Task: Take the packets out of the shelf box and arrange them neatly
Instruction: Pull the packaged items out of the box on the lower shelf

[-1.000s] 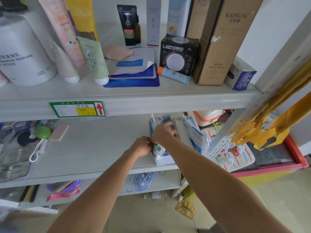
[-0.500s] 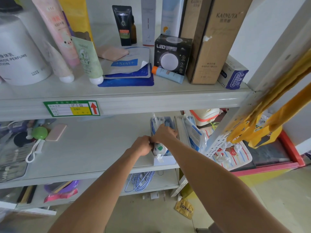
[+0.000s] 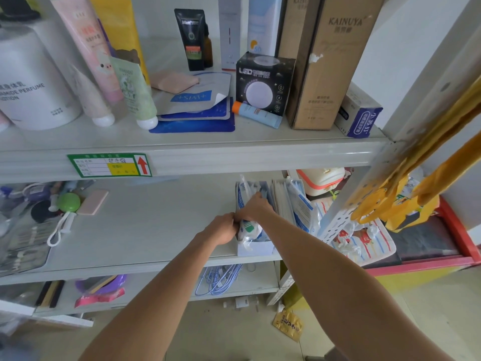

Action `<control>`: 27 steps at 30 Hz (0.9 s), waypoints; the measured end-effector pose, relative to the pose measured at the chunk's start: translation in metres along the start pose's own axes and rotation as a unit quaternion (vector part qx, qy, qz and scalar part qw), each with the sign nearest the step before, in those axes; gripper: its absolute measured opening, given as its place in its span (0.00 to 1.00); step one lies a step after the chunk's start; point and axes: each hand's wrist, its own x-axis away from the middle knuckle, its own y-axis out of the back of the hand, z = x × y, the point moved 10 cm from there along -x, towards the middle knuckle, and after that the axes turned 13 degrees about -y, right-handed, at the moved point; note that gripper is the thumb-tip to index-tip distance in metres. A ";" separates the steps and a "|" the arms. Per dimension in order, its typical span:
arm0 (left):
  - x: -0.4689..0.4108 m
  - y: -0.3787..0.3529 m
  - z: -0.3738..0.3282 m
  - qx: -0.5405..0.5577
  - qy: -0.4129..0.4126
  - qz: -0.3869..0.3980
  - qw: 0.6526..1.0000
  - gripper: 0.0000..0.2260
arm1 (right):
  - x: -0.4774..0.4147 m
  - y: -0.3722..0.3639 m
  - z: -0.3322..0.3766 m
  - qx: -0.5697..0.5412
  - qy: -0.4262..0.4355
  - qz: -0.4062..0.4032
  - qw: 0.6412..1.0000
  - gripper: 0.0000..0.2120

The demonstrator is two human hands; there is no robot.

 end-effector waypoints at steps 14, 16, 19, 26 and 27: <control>0.025 -0.027 -0.022 0.157 -0.028 0.039 0.986 0.35 | 0.009 0.028 -0.001 0.026 0.037 0.008 0.999 0.50; 0.027 -0.023 -0.024 0.160 -0.014 0.037 0.986 0.33 | 0.015 0.035 0.002 0.026 0.041 0.005 0.999 0.48; 0.033 -0.018 -0.025 0.230 0.014 0.028 0.973 0.30 | 0.020 0.048 0.009 0.025 0.059 -0.004 0.998 0.48; 0.036 -0.012 -0.019 0.279 0.056 0.025 0.958 0.29 | 0.041 0.080 0.021 0.043 0.072 -0.012 0.996 0.32; 0.038 -0.013 -0.013 0.260 0.071 0.032 0.963 0.31 | 0.044 0.082 0.023 0.047 0.078 -0.011 0.996 0.29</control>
